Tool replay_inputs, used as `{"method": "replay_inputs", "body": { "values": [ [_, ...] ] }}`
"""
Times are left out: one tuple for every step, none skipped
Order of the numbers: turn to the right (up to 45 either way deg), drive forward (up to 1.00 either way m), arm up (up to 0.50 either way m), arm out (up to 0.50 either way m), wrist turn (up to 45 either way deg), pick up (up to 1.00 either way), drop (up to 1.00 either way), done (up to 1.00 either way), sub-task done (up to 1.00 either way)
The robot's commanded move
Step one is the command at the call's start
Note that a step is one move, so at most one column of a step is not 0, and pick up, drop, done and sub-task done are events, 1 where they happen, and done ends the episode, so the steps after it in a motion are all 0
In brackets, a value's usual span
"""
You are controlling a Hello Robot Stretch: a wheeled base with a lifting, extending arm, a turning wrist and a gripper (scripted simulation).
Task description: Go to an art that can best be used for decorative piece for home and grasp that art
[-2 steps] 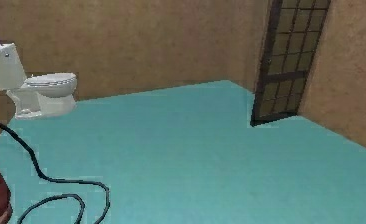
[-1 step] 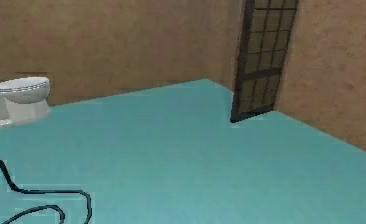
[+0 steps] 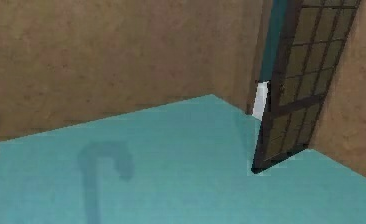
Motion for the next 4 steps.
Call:
{"method": "replay_inputs", "body": {
  "values": [
    [0.0,1.00,0.00,0.00,0.0,0.00,0.00,0.00,0.00],
    [0.0,0.45,0.00,0.00,0.0,0.00,0.00,0.00,0.00],
    [36.0,0.00,0.00,0.00,0.0,0.00,0.00,0.00,0.00],
    [0.0,0.50,0.00,0.00,0.0,0.00,0.00,0.00,0.00]
  ]
}}
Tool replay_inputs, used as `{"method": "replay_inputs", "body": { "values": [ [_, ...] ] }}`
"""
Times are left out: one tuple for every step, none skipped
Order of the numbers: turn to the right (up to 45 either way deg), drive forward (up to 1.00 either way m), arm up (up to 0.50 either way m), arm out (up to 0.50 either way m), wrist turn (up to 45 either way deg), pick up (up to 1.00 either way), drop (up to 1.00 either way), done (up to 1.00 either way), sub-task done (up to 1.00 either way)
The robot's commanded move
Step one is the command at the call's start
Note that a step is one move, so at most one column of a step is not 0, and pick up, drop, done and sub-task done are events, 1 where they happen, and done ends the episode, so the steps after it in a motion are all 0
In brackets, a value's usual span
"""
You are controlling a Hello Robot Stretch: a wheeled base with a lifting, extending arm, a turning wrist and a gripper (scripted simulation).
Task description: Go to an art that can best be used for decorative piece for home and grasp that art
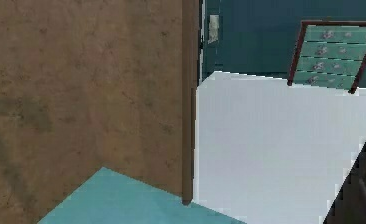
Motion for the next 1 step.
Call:
{"method": "replay_inputs", "body": {
  "values": [
    [27.0,0.00,0.00,0.00,0.0,0.00,0.00,0.00,0.00]
  ]
}}
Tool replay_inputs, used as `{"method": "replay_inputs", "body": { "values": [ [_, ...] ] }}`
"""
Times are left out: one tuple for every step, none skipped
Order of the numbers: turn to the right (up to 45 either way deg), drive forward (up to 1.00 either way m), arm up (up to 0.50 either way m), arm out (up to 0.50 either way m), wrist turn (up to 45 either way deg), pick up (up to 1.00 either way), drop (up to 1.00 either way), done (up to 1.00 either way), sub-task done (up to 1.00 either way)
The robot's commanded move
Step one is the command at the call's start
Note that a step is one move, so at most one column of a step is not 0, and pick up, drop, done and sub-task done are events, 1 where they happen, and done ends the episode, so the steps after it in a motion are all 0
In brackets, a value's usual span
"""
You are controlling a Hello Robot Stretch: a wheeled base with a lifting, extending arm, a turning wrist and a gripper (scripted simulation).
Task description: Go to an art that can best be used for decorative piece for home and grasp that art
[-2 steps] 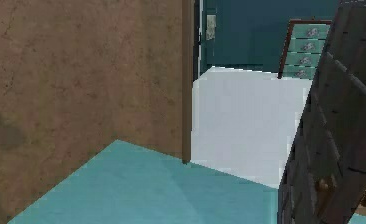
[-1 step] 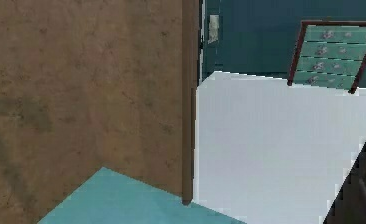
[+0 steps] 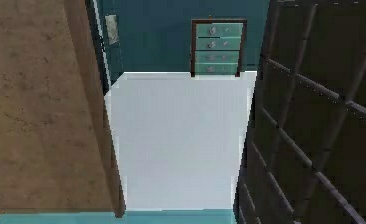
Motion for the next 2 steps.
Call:
{"method": "replay_inputs", "body": {
  "values": [
    [0.0,1.00,0.00,0.00,0.0,0.00,0.00,0.00,0.00],
    [3.0,0.00,0.00,0.00,0.0,0.00,0.00,0.00,0.00]
  ]
}}
